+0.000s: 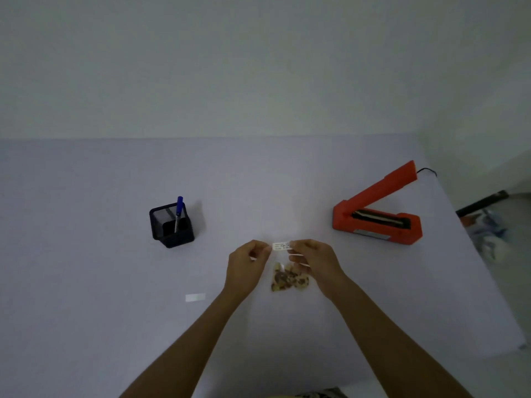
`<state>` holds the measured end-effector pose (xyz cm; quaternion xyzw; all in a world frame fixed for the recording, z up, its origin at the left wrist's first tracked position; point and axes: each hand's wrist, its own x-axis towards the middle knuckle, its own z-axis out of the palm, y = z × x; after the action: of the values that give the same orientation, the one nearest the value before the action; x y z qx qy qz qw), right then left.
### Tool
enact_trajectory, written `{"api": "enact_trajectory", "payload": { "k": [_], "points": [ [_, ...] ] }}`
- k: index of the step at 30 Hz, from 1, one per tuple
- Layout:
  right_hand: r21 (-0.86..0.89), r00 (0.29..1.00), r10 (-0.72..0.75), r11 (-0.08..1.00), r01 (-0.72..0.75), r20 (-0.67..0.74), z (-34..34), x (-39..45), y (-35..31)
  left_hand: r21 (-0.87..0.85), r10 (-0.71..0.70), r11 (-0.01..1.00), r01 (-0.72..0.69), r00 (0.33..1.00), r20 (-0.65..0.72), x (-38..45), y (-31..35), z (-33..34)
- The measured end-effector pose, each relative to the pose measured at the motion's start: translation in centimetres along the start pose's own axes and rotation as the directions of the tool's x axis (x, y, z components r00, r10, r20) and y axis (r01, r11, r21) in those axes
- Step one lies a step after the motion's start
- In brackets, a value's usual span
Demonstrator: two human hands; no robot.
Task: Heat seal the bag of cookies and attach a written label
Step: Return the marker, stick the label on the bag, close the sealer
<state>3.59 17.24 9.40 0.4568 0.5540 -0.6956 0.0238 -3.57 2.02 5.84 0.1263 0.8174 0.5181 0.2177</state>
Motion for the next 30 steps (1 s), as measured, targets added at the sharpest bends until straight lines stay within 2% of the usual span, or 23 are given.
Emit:
{"api": "enact_trajectory", "payload": {
  "k": [3,10,13,15,22,26,30],
  "points": [
    [-0.032,0.999,0.035,0.999,-0.035,0.012,-1.4,1.9,0.0,-0.027,-0.052,0.998,0.052,0.999,0.014,1.1,0.3,2.0],
    [-0.115,0.995,0.095,0.989,-0.095,-0.007,-2.9,4.9,1.5,0.075,-0.167,0.984,0.163,0.985,0.050,3.4,-1.1,4.5],
    [-0.143,0.994,0.109,0.984,-0.108,-0.004,-2.7,5.5,2.4,0.065,-0.197,0.979,0.195,0.980,0.020,3.5,-1.4,5.0],
    [-0.150,0.993,0.121,0.981,-0.121,-0.011,-2.6,5.9,2.9,0.056,-0.205,0.977,0.204,0.979,0.001,3.5,-1.7,5.0],
    [-0.138,0.991,0.137,0.981,-0.137,-0.010,-2.5,6.8,4.0,0.134,-0.239,0.965,0.224,0.965,0.108,3.9,-2.5,4.8],
    [-0.144,0.992,0.125,0.981,-0.127,-0.018,-2.7,6.9,4.1,0.144,-0.246,0.963,0.229,0.962,0.116,4.2,-2.5,5.2],
    [-0.252,0.998,0.049,0.966,-0.056,-0.034,-2.6,7.1,4.2,0.182,-0.233,0.960,0.211,0.966,0.110,4.5,-2.7,5.4]
  ]
}}
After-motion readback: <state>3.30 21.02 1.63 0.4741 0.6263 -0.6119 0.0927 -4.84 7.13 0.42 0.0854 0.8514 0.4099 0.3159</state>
